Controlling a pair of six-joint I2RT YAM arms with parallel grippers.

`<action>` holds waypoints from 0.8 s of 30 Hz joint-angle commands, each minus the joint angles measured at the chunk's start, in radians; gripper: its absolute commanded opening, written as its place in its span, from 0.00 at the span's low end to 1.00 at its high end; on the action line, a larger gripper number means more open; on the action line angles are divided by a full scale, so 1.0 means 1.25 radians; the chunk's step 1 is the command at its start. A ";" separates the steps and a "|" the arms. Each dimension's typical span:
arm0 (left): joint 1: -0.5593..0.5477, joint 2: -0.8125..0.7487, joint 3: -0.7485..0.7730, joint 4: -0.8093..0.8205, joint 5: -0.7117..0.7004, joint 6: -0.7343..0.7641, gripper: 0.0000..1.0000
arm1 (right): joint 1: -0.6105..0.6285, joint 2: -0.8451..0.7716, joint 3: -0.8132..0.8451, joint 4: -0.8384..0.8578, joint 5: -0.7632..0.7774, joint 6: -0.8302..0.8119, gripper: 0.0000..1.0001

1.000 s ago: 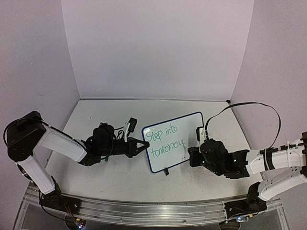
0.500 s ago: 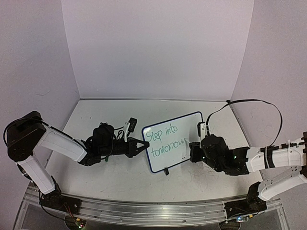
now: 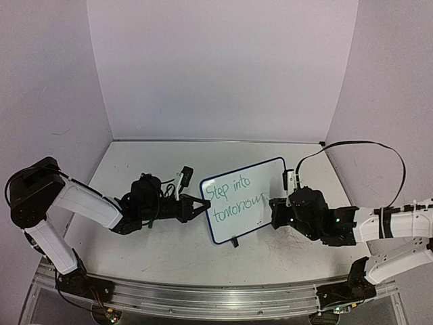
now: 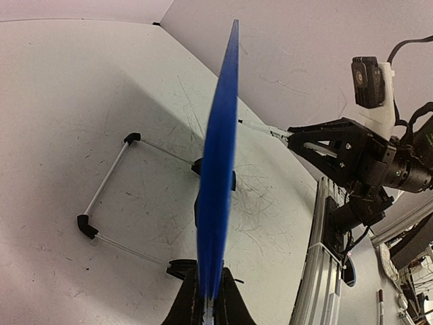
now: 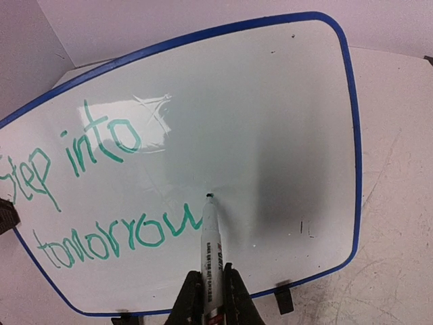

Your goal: Write a sentence on the whiteboard

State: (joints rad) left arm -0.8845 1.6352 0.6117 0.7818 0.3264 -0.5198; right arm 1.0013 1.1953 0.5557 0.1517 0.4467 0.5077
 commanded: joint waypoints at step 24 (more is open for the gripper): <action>0.003 -0.017 -0.012 -0.041 -0.005 0.011 0.00 | -0.041 0.012 0.013 0.031 -0.013 -0.039 0.00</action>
State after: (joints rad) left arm -0.8845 1.6352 0.6117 0.7818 0.3267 -0.5197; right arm 0.9535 1.1981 0.5301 0.1484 0.4292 0.4839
